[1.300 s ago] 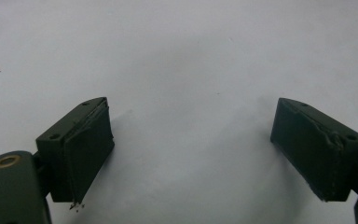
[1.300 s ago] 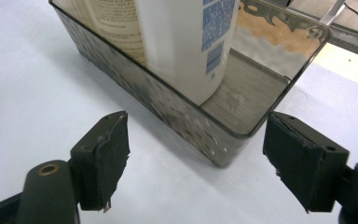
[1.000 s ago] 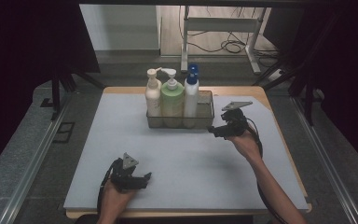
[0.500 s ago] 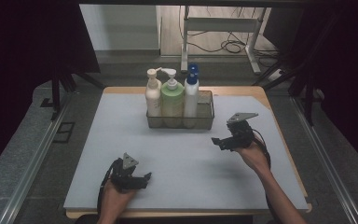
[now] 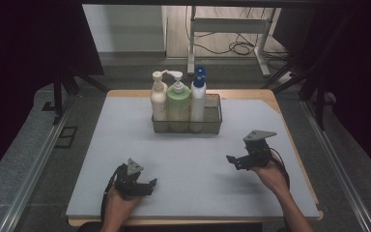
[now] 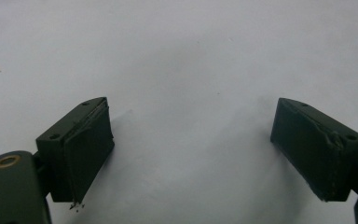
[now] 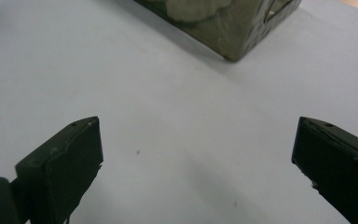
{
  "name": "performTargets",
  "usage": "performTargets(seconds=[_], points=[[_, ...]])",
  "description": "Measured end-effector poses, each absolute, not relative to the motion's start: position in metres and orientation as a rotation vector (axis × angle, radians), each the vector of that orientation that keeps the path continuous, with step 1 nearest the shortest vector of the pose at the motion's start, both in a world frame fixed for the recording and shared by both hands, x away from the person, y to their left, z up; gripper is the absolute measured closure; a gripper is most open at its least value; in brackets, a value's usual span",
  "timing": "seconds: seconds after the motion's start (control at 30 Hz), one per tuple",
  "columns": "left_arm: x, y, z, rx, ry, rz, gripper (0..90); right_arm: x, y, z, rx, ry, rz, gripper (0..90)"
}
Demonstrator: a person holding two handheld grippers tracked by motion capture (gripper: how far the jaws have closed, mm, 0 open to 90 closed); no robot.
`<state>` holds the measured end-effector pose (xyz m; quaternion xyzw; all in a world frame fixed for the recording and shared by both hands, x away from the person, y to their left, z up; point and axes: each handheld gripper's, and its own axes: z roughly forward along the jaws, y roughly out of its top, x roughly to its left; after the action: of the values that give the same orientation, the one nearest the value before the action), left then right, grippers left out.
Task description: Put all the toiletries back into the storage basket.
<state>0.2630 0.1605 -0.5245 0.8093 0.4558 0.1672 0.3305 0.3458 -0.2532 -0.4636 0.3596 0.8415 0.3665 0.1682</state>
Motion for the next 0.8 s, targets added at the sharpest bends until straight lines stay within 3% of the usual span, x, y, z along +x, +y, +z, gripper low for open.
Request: performTargets(seconds=[0.8], points=[[0.263,0.161,-0.524,2.119,1.192,0.435,12.1,0.306,-0.273,-0.521,1.064,2.433,0.961,0.2]])
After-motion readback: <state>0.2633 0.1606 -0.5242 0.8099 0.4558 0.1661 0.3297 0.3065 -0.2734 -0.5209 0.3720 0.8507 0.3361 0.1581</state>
